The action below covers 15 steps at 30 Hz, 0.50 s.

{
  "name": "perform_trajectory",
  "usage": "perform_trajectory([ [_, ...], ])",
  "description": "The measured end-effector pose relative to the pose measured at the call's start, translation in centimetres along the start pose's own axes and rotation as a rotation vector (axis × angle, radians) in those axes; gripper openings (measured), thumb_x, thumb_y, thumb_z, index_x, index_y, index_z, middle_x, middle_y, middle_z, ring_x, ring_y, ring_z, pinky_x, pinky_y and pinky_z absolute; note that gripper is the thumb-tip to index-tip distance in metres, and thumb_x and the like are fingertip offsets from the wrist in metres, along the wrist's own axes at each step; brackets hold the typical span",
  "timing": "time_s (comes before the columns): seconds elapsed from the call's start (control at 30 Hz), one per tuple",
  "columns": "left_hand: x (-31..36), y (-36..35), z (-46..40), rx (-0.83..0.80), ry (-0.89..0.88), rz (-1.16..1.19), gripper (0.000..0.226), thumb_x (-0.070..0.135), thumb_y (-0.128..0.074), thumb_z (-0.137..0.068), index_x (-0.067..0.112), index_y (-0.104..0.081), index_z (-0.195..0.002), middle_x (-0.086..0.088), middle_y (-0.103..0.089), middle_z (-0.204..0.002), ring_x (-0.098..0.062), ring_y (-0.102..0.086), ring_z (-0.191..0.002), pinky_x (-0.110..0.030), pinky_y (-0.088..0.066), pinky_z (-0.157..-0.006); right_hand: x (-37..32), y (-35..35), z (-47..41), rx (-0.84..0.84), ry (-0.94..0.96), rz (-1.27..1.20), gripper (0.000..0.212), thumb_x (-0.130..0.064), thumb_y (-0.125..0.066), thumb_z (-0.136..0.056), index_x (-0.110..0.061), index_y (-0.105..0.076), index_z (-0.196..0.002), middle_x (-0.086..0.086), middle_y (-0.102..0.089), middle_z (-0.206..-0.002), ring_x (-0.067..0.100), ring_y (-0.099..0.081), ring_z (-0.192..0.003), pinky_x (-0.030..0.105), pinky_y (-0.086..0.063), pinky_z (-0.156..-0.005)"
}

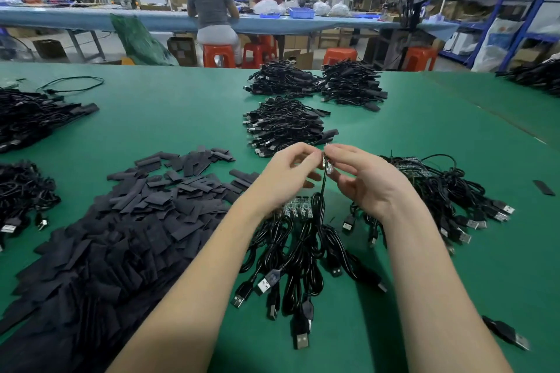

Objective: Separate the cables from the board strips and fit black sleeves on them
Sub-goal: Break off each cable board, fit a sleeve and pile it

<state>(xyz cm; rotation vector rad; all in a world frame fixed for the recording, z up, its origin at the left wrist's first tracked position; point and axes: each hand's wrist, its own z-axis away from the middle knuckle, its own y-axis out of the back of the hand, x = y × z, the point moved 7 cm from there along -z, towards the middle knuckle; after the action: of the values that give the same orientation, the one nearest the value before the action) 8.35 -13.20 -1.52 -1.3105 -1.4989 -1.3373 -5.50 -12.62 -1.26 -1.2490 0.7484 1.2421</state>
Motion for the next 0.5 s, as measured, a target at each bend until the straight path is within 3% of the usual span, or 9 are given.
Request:
perform_trajectory([
  [0.1,-0.7,-1.7,1.2,-0.028,0.160,0.474,0.017,0.021,-0.055,-0.104,0.009,-0.064,-0.110,-0.004,-0.074,-0.095,-0.020,-0.074,-0.084,-0.027,-0.058,-0.072,0.0,0.7,-0.3,0.145,0.081,0.050,0.011,-0.019,-0.081,-0.082,-0.019,-0.077,-0.093,-0.003,-0.076,-0.077,0.006,-0.065,-0.054,0.015,-0.049,-0.047],
  [0.17,-1.3,-2.1,1.9,0.013,0.191,0.586,0.015,0.013,-0.059,-0.101,0.005,-0.063,-0.113,-0.002,-0.076,-0.089,-0.020,-0.074,-0.079,-0.026,-0.059,-0.070,0.1,0.8,-0.3,0.191,0.122,0.105,0.008,-0.020,-0.082,-0.082,-0.020,-0.077,-0.089,-0.002,-0.076,-0.078,0.008,-0.066,-0.056,0.018,-0.052,-0.052],
  [0.27,-1.8,-2.3,2.3,0.048,0.187,0.584,0.015,0.008,-0.062,-0.098,0.008,-0.061,-0.113,-0.001,-0.077,-0.087,-0.016,-0.074,-0.074,-0.021,-0.058,-0.066,0.3,0.5,-0.4,0.228,0.165,0.162,0.008,-0.019,-0.083,-0.082,-0.018,-0.078,-0.088,0.004,-0.075,-0.082,0.013,-0.064,-0.061,0.025,-0.056,-0.055],
  [0.37,-1.9,-2.1,2.4,0.070,0.170,0.517,0.016,0.012,-0.064,-0.098,0.012,-0.060,-0.113,0.001,-0.078,-0.088,-0.013,-0.073,-0.071,-0.014,-0.053,-0.061,-0.4,0.7,-0.3,0.233,0.192,0.300,0.012,-0.027,-0.084,-0.082,-0.021,-0.079,-0.091,0.001,-0.073,-0.083,0.004,-0.061,-0.053,0.019,-0.052,-0.055],
  [0.5,-2.8,-1.7,2.3,0.128,0.190,0.446,0.010,0.016,-0.067,-0.096,0.023,-0.062,-0.103,0.005,-0.077,-0.089,-0.011,-0.073,-0.074,-0.017,-0.054,-0.068,-2.1,1.4,0.3,0.236,0.209,0.512,0.023,-0.042,-0.082,-0.082,-0.028,-0.074,-0.099,0.001,-0.075,-0.098,0.004,-0.066,-0.063,0.024,-0.058,-0.066],
])
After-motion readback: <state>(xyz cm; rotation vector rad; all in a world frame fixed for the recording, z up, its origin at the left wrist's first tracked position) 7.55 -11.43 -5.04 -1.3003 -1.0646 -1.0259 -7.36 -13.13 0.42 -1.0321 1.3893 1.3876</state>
